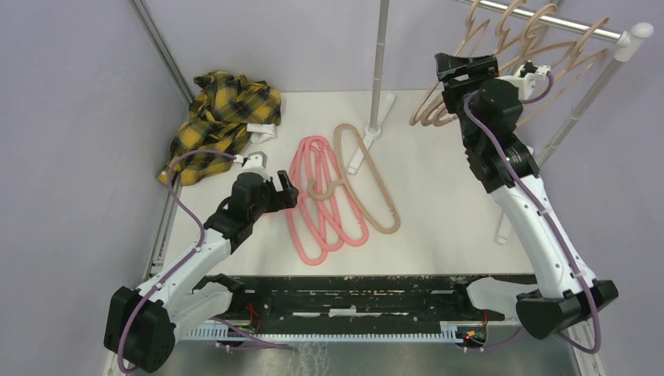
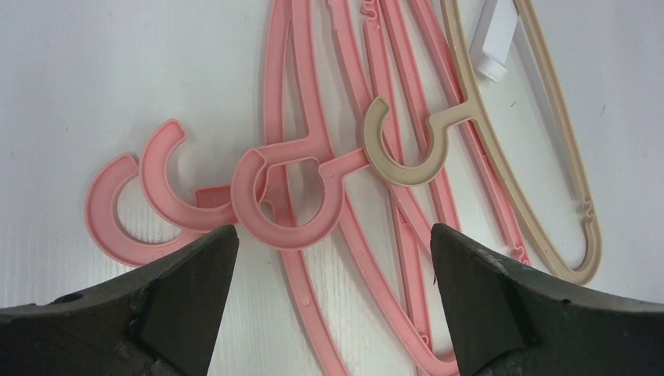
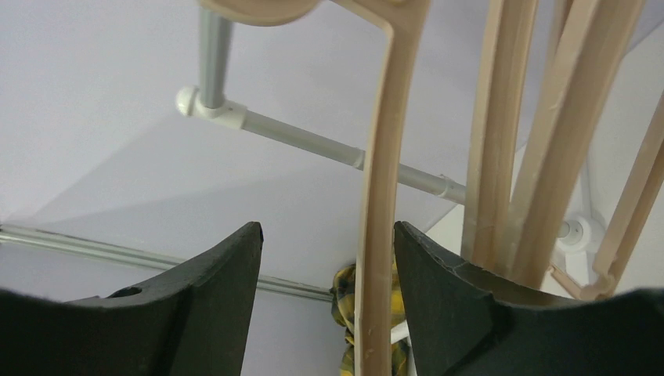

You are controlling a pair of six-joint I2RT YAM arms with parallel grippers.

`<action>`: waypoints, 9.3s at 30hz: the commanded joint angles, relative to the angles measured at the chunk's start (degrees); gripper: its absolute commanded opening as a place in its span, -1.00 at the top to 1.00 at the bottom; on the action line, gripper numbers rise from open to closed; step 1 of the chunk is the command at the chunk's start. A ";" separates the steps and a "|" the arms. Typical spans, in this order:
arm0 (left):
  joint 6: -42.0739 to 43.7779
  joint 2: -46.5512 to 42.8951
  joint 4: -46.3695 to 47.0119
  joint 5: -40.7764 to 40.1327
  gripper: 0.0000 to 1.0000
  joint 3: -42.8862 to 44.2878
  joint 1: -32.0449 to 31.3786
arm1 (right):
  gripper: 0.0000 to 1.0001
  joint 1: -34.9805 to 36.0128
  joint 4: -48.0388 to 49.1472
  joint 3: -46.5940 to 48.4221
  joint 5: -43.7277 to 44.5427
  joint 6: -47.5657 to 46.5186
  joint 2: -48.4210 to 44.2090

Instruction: Organize the hangers

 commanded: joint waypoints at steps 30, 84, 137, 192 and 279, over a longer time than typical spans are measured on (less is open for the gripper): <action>-2.28 2.81 3.29 0.33 -0.99 0.87 -0.04 | -0.13 0.23 -11.13 20.60 -15.62 -36.39 5.79; -1.93 2.62 3.63 0.98 -0.99 -0.30 -0.06 | -1.00 -7.73 17.83 9.57 15.41 -70.25 17.06; -2.94 3.13 5.19 3.02 -0.99 -0.92 -0.06 | -0.94 -28.08 -9.28 -0.68 -20.32 -51.24 -7.75; -2.68 5.80 2.72 0.23 -0.98 0.82 -0.04 | -0.28 19.93 -8.42 -19.69 -20.44 -52.85 32.07; -3.16 4.40 4.67 2.77 -0.98 -0.57 -0.01 | 0.95 -8.07 12.16 -12.83 -2.64 -11.36 -4.21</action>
